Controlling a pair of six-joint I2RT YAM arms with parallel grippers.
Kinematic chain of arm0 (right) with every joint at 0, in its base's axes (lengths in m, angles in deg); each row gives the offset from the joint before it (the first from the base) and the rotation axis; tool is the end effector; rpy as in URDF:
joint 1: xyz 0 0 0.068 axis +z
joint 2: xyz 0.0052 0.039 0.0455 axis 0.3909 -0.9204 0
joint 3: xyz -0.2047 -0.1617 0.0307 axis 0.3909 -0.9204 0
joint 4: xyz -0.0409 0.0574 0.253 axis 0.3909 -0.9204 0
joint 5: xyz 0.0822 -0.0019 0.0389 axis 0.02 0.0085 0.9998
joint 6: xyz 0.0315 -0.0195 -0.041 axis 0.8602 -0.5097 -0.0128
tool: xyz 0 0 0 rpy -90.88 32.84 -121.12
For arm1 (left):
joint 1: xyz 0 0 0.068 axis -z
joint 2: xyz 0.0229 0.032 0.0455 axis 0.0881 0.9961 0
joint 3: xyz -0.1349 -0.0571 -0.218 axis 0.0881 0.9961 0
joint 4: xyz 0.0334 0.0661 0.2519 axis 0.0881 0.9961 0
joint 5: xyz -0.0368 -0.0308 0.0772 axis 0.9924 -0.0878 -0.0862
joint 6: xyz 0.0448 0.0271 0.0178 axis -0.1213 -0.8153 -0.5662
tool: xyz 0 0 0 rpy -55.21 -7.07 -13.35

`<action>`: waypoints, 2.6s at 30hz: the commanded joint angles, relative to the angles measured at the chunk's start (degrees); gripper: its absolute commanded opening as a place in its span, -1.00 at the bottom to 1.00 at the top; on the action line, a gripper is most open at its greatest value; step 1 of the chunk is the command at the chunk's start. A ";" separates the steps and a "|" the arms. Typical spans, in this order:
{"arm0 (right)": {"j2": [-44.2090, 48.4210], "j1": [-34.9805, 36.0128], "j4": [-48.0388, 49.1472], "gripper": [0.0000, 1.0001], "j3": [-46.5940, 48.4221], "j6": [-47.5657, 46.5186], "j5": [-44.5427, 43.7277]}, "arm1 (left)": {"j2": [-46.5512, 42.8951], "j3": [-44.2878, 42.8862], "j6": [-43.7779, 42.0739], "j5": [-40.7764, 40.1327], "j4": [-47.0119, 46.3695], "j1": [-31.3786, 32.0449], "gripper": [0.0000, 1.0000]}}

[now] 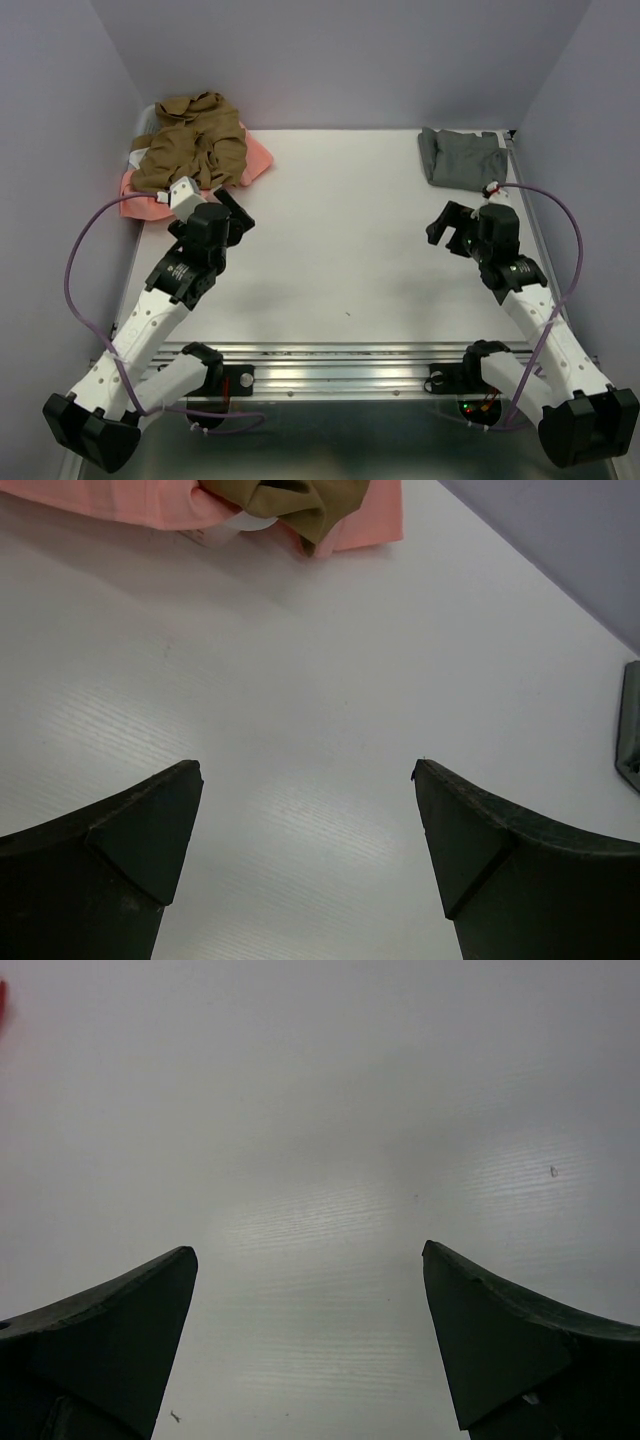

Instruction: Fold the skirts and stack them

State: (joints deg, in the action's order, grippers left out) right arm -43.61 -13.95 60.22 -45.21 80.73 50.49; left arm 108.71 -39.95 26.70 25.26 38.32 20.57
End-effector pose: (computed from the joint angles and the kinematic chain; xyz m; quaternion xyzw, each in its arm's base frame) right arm 0.2061 0.0308 0.2742 0.1304 0.8552 0.1222 0.4865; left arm 0.1871 -0.0688 0.3316 -0.2530 0.7734 -0.1180 0.5691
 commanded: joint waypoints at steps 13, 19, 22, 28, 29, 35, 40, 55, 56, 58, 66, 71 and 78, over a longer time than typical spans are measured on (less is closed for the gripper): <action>-4.28 -0.01 -1.11 1.00 2.28 -0.05 5.62 | 34.34 -34.04 -23.96 19.36 -6.57 -21.84 0.97; -6.65 -0.01 -1.64 1.00 2.28 -1.20 4.83 | 55.62 -55.76 -30.57 20.26 4.23 -26.41 0.97; -7.70 -0.01 -1.64 1.00 1.92 -1.37 4.39 | 62.29 -60.27 -30.67 25.33 6.78 -30.09 0.97; -7.88 -0.01 -1.72 1.00 1.75 -1.46 3.42 | 68.46 -56.42 -30.66 33.61 4.85 -34.15 0.94; -7.88 -0.01 -1.72 1.00 1.66 -1.38 3.42 | 69.17 -56.42 -30.49 34.58 5.03 -34.59 0.87; -7.71 -0.01 -1.64 1.00 1.66 -1.46 1.58 | 69.36 -59.58 -29.43 36.61 6.18 -34.68 -1.00; -7.62 -0.01 -1.72 1.00 1.48 -1.55 2.28 | 64.18 -64.41 -29.17 36.79 7.05 -34.77 -1.00; -5.42 -0.01 -0.85 1.00 1.05 -0.76 3.77 | 45.58 -72.87 -23.12 53.54 -0.72 -34.59 -1.00; -5.16 -0.01 -0.59 1.00 0.87 -0.67 3.86 | 43.10 -68.33 -21.54 58.97 -4.16 -34.33 -1.00; -4.98 -0.01 -0.23 1.00 0.78 -0.85 4.91 | 35.54 -63.45 -18.10 63.33 -14.79 -32.93 -1.00; -2.61 -0.01 -0.14 1.00 0.87 -1.02 6.41 | 18.13 -53.79 -14.84 60.70 -27.92 -16.58 -1.00; -1.20 -0.01 -0.06 1.00 0.95 -0.76 6.15 | 12.85 -48.00 -11.43 62.33 -34.14 -16.22 -1.00; -0.41 -0.01 -0.14 1.00 1.22 0.03 4.66 | 16.62 -43.60 -3.24 72.82 -43.48 -10.34 -1.00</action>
State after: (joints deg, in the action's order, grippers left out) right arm -45.49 -13.95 58.45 -45.06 80.16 56.20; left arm 121.80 -86.85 19.82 94.06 3.83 7.83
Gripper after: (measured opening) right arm 0.997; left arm 0.059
